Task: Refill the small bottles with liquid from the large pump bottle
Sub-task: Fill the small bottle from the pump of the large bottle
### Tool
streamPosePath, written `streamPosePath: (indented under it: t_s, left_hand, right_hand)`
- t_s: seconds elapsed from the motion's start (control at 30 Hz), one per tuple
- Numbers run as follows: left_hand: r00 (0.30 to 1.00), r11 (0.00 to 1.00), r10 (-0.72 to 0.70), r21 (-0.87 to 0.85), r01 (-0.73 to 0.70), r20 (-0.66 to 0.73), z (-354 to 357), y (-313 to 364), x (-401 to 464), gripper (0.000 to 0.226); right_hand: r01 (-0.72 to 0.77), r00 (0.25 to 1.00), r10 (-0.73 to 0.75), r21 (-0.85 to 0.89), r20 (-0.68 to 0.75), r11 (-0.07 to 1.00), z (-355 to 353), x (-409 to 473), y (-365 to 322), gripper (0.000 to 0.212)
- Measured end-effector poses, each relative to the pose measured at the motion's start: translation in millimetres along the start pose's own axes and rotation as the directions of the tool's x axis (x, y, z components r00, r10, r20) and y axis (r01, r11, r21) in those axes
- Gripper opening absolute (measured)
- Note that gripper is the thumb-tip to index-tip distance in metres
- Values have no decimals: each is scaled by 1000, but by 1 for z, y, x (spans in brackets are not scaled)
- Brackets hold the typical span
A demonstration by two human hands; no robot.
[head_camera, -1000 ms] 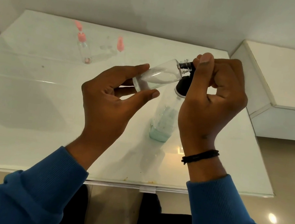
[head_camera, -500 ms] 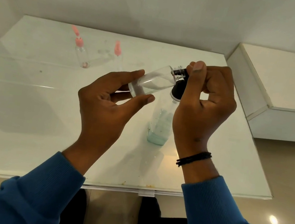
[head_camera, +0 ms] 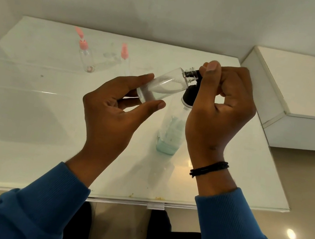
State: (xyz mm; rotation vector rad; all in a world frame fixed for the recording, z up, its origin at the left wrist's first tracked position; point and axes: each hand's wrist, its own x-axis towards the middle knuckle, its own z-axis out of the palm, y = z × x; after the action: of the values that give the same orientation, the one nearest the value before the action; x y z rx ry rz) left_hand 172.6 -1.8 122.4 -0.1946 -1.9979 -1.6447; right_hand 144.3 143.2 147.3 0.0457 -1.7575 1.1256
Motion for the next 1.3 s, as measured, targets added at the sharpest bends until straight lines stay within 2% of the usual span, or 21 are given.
streamPosePath:
  t_s: [1.3]
  left_hand:
    - [1000, 1000, 3, 14, -3, -4, -1, -2, 0, 47]
  right_hand:
    - [24, 1000, -24, -20, 13, 1000, 1, -1, 0, 27]
